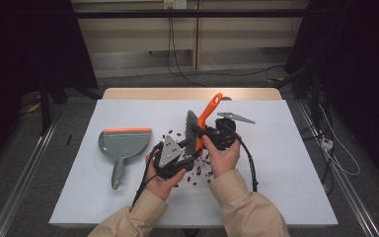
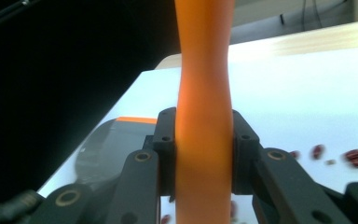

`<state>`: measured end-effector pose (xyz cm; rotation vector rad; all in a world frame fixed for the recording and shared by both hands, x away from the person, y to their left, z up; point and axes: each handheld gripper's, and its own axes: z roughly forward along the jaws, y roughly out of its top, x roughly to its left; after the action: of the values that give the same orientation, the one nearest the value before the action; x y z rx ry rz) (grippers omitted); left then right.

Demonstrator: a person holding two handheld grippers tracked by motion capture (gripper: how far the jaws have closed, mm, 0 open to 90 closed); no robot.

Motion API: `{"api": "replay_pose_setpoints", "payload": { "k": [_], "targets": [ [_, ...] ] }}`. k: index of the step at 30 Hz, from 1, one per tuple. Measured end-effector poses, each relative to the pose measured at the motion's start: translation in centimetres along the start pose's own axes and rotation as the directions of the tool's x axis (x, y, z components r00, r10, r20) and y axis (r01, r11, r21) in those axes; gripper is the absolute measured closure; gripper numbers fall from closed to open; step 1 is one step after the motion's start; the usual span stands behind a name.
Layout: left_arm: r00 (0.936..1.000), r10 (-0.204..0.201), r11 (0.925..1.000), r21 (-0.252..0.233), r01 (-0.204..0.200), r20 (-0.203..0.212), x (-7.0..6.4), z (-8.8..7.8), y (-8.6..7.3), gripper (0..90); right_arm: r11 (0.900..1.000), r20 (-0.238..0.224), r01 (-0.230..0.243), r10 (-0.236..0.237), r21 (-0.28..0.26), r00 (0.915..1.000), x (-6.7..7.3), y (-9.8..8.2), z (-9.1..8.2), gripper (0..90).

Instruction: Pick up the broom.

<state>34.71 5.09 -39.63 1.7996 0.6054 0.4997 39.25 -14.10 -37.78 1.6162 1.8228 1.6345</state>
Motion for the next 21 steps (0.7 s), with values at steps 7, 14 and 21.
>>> {"api": "replay_pose_setpoints", "payload": {
  "k": [7,14,21],
  "targets": [
    [0.9963,-0.078,0.9963,0.039,0.077,0.034,1.4,-0.3,-0.2,35.1,0.991,0.031,0.128,-0.129,0.032,0.9911,-1.7,0.8,-1.6,70.8],
    [0.9916,-0.113,0.9925,0.054,0.11,0.063,2.6,-1.0,0.0,24.3,0.983,0.038,0.166,-0.17,0.079,0.9847,-3.0,0.9,-2.7,70.7],
    [0.9895,-0.114,0.9901,0.092,0.106,0.089,3.9,-2.2,0.1,15.5,0.966,0.05,0.224,-0.232,0.129,0.9713,-4.3,1.7,-4.1,70.7]
  ]
}}
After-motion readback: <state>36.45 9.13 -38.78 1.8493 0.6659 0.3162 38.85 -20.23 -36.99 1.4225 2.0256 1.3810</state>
